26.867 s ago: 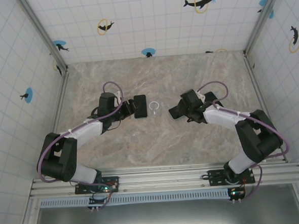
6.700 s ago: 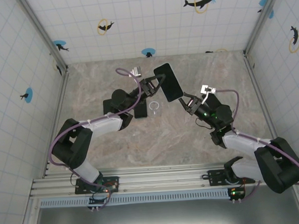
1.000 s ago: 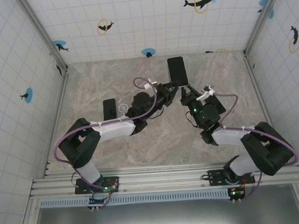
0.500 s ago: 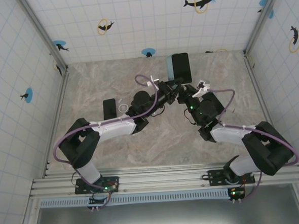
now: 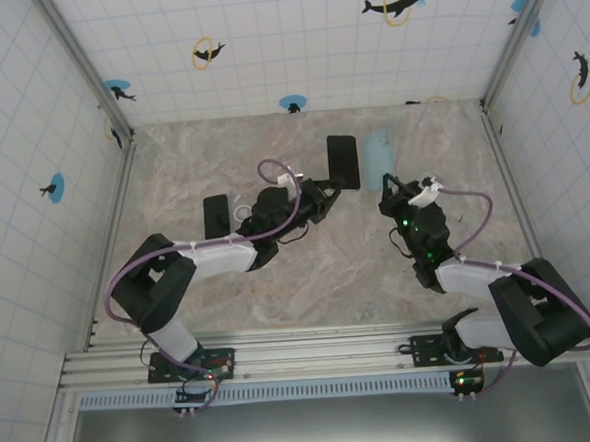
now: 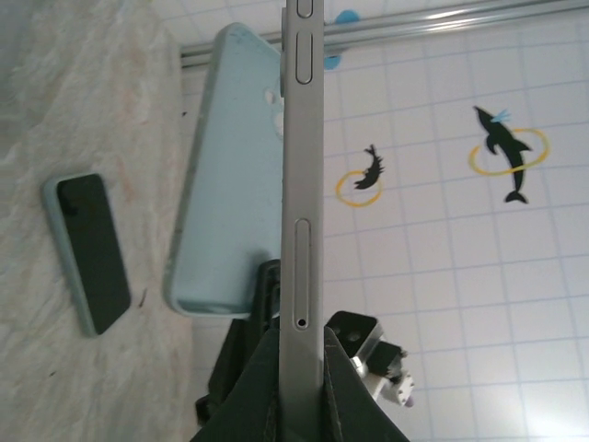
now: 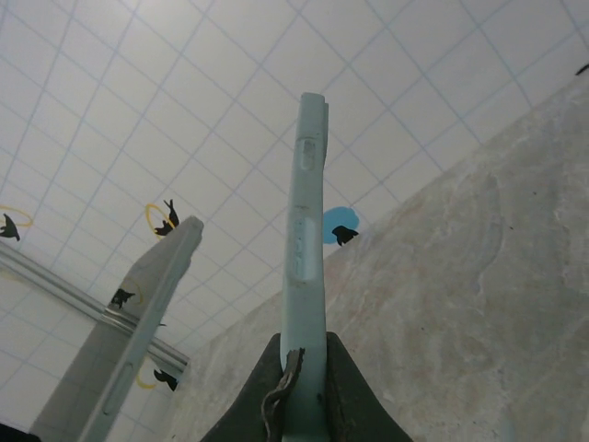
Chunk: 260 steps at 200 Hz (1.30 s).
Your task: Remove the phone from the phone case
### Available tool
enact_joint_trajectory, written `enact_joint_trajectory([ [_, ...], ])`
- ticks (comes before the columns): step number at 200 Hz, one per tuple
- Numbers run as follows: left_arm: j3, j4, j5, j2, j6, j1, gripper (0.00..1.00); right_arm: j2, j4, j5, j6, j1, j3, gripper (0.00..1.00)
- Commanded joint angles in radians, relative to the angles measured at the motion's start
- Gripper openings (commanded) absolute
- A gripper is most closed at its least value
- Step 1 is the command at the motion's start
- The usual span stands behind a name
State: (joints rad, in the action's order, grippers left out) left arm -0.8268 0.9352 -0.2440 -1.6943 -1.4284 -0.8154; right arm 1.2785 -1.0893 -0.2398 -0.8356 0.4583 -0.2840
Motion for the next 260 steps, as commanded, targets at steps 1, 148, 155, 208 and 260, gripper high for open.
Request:
enact_joint_trajectory([
  [1, 0.016, 0.059, -0.028, -0.030, 0.049, 0.001, 0.10, -0.025, 0.013, 0.028, -0.079, -0.020, 0.031, 0.00],
  [148, 0.032, 0.212, 0.018, -0.319, -0.070, 0.001, 0.12, 0.117, -0.012, 0.089, -0.240, -0.035, 0.103, 0.00],
  [155, 0.028, 0.211, 0.016, -0.326, -0.073, 0.002, 0.12, 0.125, -0.008, 0.089, -0.238, -0.032, 0.100, 0.00],
  [208, 0.013, 0.209, 0.016, -0.369, -0.110, 0.002, 0.16, 0.189, 0.013, 0.106, -0.258, -0.024, 0.071, 0.00],
  [260, -0.003, 0.194, 0.002, -0.398, -0.116, 0.009, 0.17, 0.211, 0.026, 0.120, -0.256, -0.021, 0.063, 0.00],
])
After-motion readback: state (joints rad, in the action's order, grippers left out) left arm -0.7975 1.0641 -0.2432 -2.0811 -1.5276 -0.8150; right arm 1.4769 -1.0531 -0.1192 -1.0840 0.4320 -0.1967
